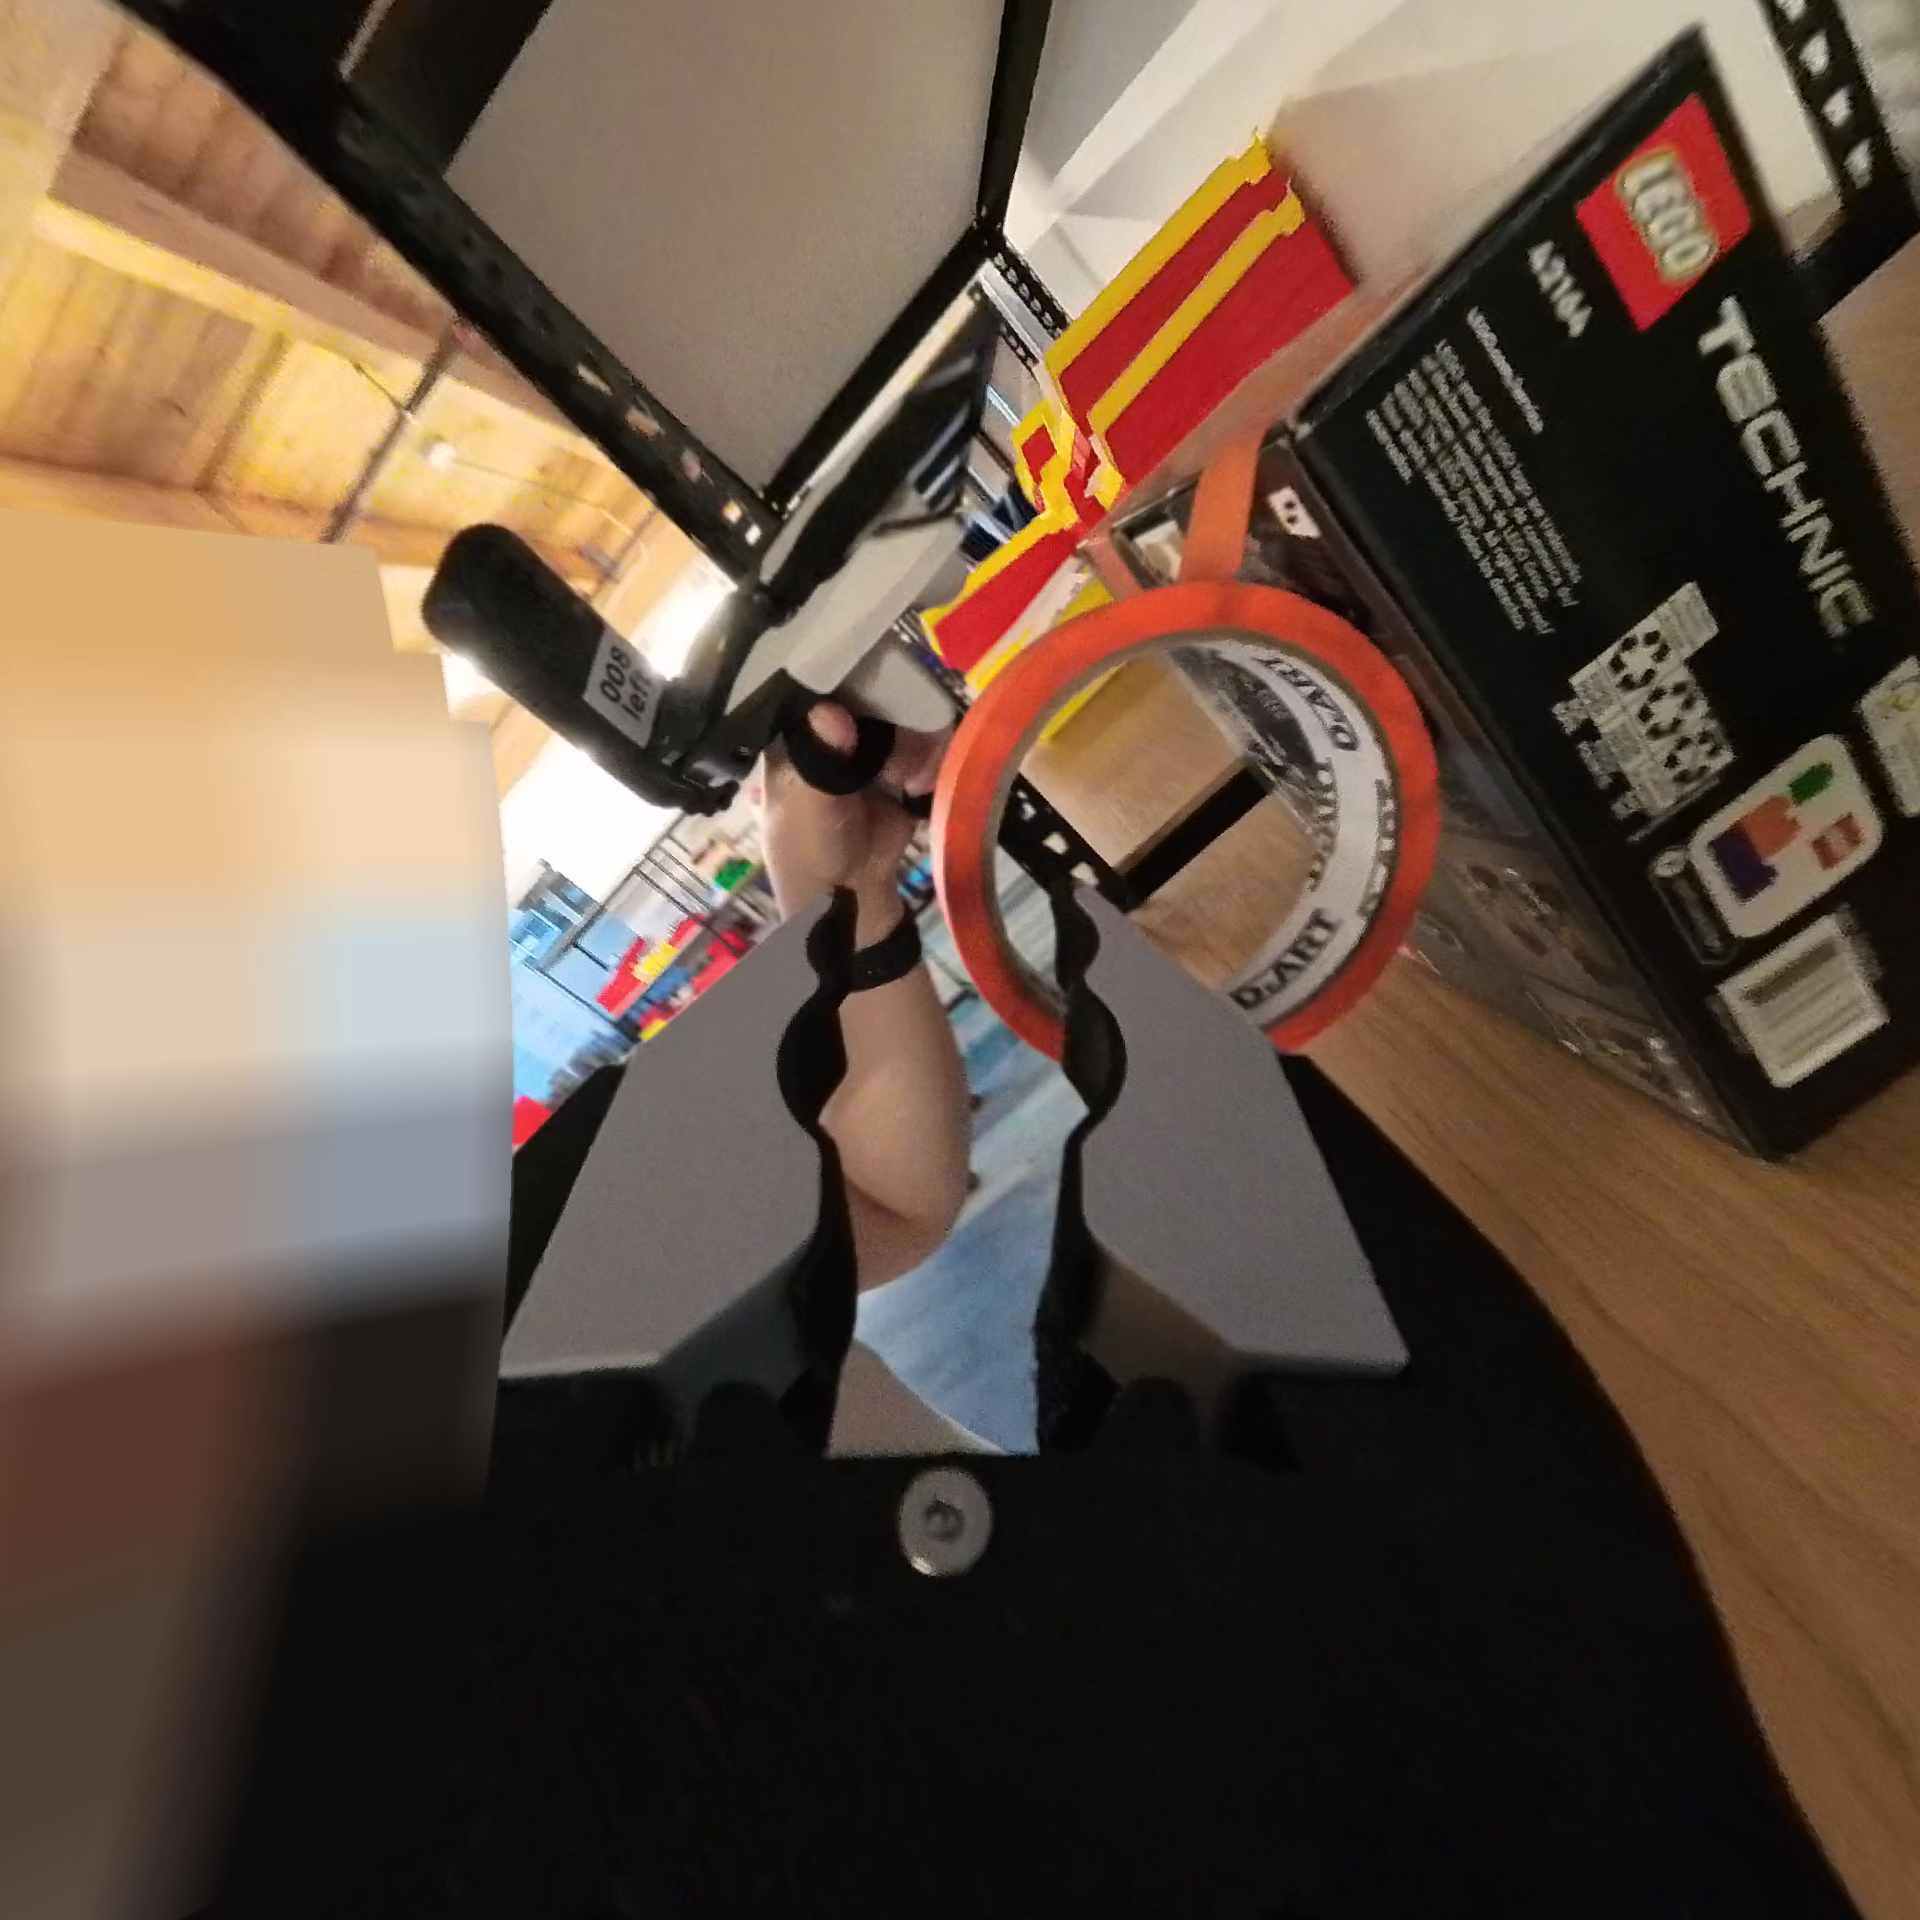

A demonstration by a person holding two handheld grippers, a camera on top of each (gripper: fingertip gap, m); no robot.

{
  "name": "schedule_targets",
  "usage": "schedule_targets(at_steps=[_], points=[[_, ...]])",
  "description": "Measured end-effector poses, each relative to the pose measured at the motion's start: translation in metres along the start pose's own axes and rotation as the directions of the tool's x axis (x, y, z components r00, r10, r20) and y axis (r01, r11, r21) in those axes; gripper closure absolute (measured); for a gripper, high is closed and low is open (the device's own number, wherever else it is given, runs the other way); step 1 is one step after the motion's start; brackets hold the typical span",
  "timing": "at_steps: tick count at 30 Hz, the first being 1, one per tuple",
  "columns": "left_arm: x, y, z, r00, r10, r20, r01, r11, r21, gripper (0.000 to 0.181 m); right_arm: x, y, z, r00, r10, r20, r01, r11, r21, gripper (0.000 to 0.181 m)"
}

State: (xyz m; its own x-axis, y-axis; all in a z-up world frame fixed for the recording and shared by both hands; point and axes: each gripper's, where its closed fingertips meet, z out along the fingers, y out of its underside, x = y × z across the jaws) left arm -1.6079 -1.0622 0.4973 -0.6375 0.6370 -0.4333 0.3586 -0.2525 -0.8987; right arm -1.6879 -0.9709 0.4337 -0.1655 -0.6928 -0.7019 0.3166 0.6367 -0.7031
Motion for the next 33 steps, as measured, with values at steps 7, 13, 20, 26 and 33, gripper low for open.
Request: schedule_targets(at_steps=[7, 13, 20, 26, 33], points=[[0.062, 0.051, -0.048, 0.955, -0.224, -0.196, 0.250, 0.961, 0.116, 0.124, 0.014, -0.019, -0.044, 0.671, -0.710, -0.214, 0.701, 0.702, -0.128, 0.146], [0.061, 0.119, -0.021, 0.921, -0.380, -0.086, 0.384, 0.923, 0.040, 0.125, 0.047, -0.061, -0.027, 0.412, -0.885, -0.216, 0.833, 0.462, -0.304, 0.121], [0.092, 0.130, -0.005, 0.905, -0.395, -0.156, 0.403, 0.915, 0.022, 0.146, 0.038, -0.068, 0.003, 0.257, -0.965, 0.052, 0.872, 0.209, -0.443, 0.108], [0.099, 0.137, 0.009, 0.913, -0.379, -0.151, 0.373, 0.926, -0.064, 0.125, 0.072, -0.073, 0.013, 0.063, -0.968, 0.242, 0.788, -0.101, -0.608, 0.121], [0.087, 0.135, 0.014, 0.914, -0.376, -0.150, 0.364, 0.925, -0.106, 0.120, 0.082, -0.068, 0.018, -0.074, -0.963, 0.259, 0.736, -0.227, -0.638, 0.124]])
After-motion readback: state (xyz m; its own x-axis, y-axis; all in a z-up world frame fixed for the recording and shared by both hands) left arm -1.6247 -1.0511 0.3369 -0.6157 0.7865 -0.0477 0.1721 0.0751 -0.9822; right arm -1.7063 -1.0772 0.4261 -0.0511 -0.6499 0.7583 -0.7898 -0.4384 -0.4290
